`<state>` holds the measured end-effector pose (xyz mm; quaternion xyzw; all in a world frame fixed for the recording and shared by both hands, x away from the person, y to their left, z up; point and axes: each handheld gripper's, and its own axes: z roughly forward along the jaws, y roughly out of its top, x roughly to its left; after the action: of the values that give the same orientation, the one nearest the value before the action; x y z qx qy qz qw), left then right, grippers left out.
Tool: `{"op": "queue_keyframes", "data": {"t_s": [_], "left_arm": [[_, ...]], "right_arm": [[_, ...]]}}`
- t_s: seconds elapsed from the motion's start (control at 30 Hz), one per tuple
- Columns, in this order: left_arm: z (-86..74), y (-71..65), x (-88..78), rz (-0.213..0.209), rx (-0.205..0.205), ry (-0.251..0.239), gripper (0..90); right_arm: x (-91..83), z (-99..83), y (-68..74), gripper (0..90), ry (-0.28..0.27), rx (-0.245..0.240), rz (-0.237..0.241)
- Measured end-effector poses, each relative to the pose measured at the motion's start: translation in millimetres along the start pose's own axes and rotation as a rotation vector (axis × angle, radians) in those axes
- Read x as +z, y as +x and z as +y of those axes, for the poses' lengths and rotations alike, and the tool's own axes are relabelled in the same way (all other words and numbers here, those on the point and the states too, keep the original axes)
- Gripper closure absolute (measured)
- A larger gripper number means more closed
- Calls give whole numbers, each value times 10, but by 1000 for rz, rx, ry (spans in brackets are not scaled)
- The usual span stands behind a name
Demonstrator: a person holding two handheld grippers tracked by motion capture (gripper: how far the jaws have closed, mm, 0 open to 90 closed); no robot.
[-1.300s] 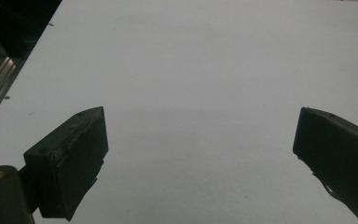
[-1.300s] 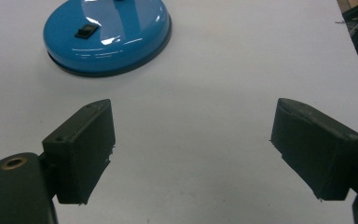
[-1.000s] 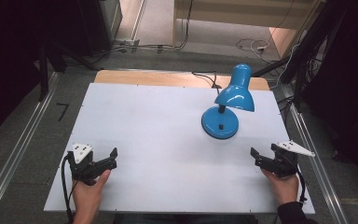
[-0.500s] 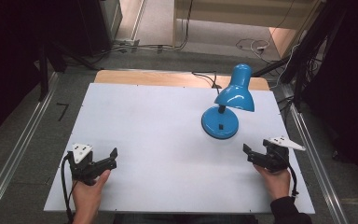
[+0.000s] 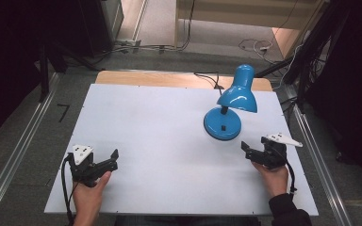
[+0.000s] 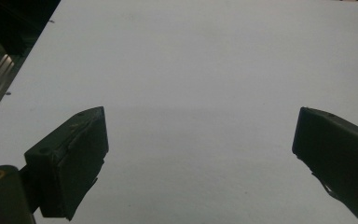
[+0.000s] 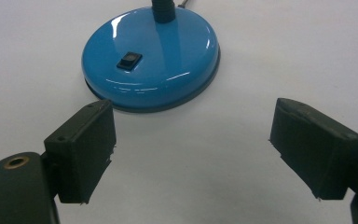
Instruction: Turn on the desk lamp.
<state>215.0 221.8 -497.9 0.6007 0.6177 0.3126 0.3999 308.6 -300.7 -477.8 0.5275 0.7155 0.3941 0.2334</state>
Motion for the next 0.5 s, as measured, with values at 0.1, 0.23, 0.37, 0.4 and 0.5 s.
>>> {"op": "queue_keyframes", "data": {"t_s": [0.1, 0.23, 0.37, 0.4, 0.5], "left_arm": [[0, 4, -4, 3, -2, 0, 44], [0, 6, -6, 4, -2, 1, 44], [0, 8, -5, 2, -4, 2, 45], [0, 8, -5, 2, -4, 2, 45], [-1, 11, -6, 2, -6, 2, 45]], "right_arm": [[18, 12, 12, 147, -3, -4, 1], [51, 38, 35, 147, -4, -11, 7], [96, 73, 65, 147, -2, -16, 12], [109, 81, 72, 147, -3, -19, 13], [139, 108, 105, 147, -5, -24, 16]]}}
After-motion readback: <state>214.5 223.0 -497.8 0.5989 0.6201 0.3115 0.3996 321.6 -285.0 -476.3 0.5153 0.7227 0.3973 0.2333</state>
